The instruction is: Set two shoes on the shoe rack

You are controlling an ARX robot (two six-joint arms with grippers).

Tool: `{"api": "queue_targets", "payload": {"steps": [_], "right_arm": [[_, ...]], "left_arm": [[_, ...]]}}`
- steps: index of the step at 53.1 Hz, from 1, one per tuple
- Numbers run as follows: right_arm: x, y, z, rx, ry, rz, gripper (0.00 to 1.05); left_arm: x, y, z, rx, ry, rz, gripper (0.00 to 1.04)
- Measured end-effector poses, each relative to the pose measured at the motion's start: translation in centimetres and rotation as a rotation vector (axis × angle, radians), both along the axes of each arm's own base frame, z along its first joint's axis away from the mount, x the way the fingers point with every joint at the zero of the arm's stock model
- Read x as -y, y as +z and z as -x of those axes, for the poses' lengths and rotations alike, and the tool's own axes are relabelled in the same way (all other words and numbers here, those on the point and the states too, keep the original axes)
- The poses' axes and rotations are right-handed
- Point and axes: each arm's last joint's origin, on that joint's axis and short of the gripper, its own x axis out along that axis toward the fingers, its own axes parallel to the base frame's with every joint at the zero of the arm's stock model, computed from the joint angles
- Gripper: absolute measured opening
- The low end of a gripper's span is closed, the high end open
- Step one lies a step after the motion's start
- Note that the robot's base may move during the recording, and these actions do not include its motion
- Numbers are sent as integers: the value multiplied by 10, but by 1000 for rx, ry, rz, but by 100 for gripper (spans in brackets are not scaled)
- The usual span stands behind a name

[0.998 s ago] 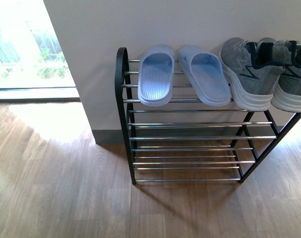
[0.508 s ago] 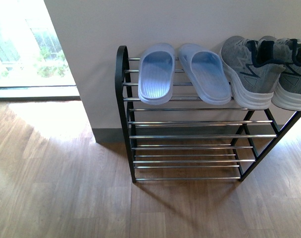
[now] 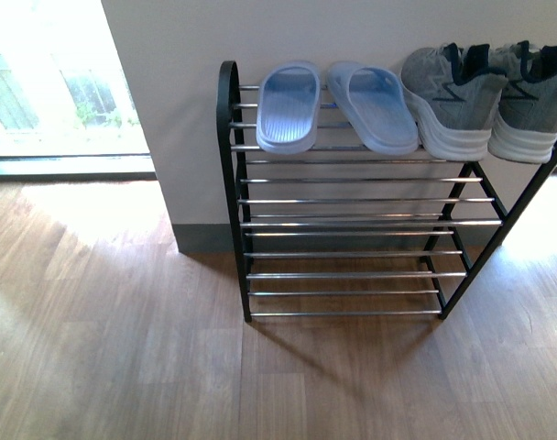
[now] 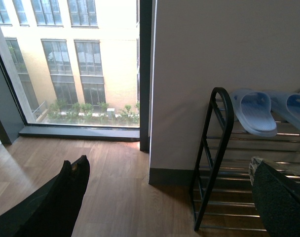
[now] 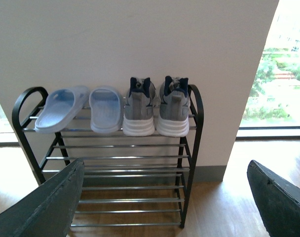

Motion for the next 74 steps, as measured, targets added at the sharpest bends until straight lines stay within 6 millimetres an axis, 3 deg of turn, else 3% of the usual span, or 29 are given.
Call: {"api": "queue_targets", "payload": {"steps": [74], "right_arm": [[0,0,0,0,0,0,96]], "left_arm": [[0,0,0,0,0,-2,95]]}}
